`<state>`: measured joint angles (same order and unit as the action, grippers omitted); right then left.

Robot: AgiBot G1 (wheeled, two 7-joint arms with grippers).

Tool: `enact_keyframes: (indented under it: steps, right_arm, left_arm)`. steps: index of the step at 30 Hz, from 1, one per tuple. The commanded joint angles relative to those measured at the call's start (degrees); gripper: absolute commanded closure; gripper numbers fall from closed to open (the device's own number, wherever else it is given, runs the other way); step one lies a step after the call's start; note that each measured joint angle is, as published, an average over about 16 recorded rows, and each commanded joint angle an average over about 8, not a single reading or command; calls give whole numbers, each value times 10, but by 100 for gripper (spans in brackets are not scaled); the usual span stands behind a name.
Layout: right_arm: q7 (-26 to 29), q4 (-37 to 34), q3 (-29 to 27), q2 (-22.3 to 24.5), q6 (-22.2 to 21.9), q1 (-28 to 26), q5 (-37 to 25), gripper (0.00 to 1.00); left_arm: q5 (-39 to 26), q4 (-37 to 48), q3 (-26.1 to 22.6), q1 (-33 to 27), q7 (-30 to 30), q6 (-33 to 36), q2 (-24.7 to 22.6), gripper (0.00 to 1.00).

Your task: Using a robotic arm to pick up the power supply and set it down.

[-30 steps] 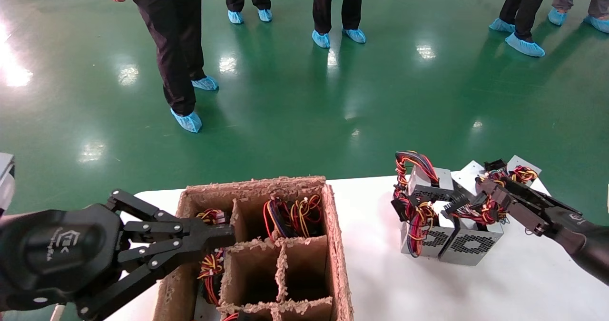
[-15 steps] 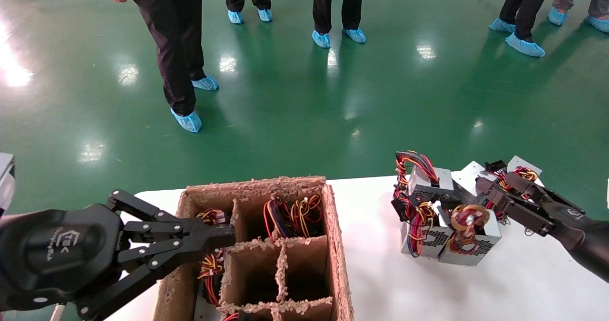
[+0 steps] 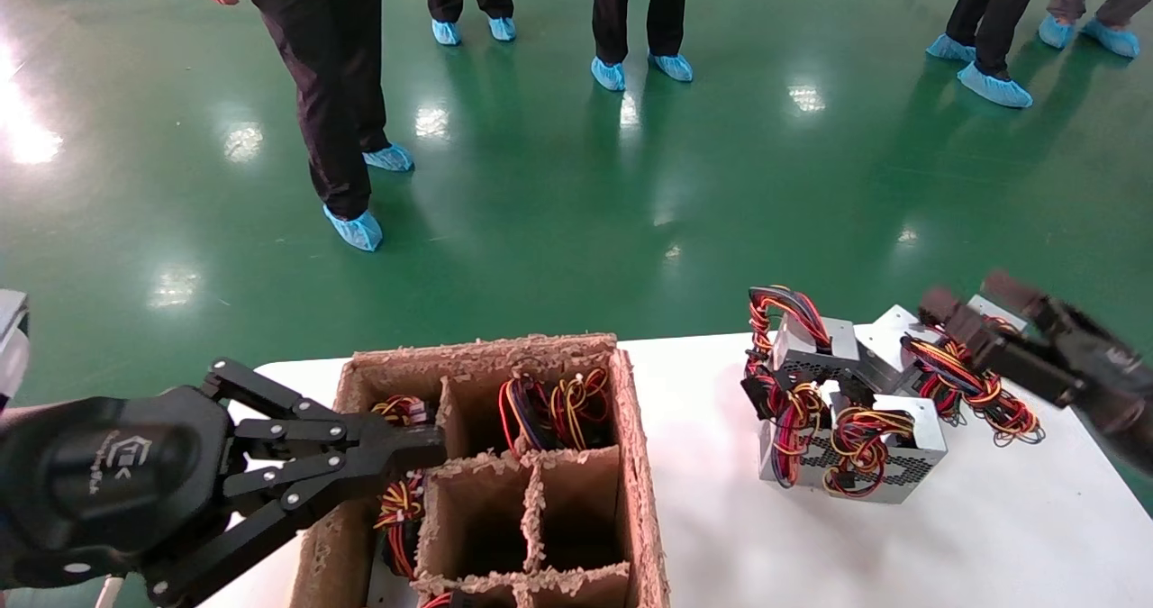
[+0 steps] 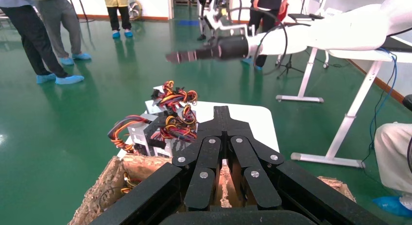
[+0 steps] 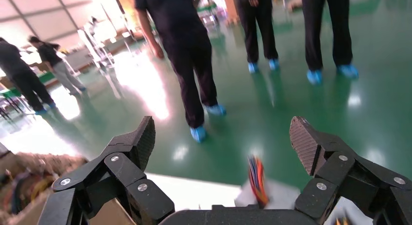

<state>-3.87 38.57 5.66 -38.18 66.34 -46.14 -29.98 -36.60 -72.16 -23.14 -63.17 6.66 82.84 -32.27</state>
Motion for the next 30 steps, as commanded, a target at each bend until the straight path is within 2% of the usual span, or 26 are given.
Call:
enact_keyframes:
  steps: [1, 7, 17, 18, 25, 26, 30]
  right_arm:
    - [-9, 3, -7, 0, 8, -3, 8, 0]
    - [-12, 21, -9, 3, 22, -15, 8, 0]
    - [14, 76, 10, 7, 51, -38, -12, 0]
    - [17, 82, 12, 8, 54, -41, -14, 0]
    - [36, 121, 25, 11, 74, -57, -29, 0]
    - [39, 127, 27, 12, 77, -60, -32, 0]
    - [50, 150, 35, 14, 89, -69, -41, 0]
  left_arm:
    - [0, 0, 0, 0, 0, 0, 0, 100]
    - [0, 0, 0, 0, 0, 0, 0, 100]
    - [0, 0, 0, 0, 0, 0, 0, 100]
    - [0, 0, 0, 0, 0, 0, 0, 91]
    - [0, 0, 0, 0, 0, 0, 0, 3]
    - [0, 0, 0, 0, 0, 0, 0, 0]
    - [0, 0, 0, 0, 0, 0, 0, 0]
